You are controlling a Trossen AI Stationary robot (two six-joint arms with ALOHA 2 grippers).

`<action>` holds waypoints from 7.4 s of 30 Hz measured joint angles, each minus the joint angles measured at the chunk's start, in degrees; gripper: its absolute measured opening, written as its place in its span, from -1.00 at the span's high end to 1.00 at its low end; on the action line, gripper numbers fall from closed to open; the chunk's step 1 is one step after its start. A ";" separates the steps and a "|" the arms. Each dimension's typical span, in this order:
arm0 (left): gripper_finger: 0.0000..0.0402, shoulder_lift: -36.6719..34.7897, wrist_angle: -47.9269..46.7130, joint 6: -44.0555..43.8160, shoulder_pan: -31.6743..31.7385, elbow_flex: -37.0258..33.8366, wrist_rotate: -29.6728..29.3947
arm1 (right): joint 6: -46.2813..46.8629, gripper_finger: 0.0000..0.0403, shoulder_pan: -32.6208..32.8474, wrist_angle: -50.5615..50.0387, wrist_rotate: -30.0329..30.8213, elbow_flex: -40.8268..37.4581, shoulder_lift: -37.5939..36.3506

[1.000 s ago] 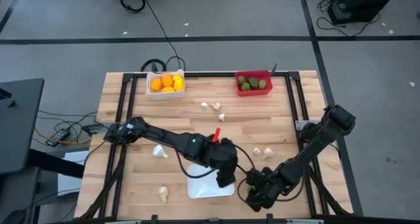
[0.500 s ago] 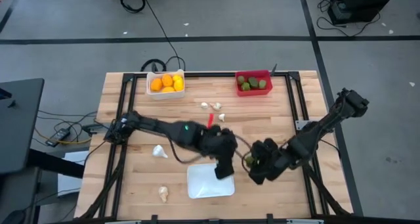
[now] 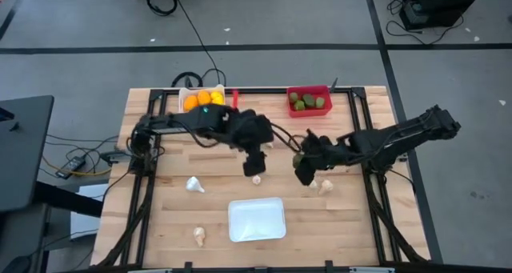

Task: Sort produce into baskets
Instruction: Put the green lime into the red bin, then put the white garlic into the bottom white bin

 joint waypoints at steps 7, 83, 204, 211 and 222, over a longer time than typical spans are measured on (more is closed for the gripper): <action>-0.28 -10.01 3.05 0.81 2.73 -9.24 -0.17 | -1.24 0.17 -3.66 1.02 0.59 0.00 -6.71; -0.24 -57.16 75.35 -22.71 3.93 -109.54 -5.03 | -28.05 -0.67 -59.42 5.78 -19.05 -0.01 12.02; -0.82 -31.59 116.49 6.92 10.95 -88.56 12.40 | -29.72 1.00 -26.21 42.29 -31.12 0.31 3.24; -0.57 -31.59 116.17 6.06 10.95 -88.50 12.86 | -29.76 1.00 -26.70 42.32 -31.10 0.31 3.27; -0.27 -31.61 116.11 4.78 10.88 -88.50 11.66 | -29.66 0.99 -26.76 42.77 -31.10 0.31 3.27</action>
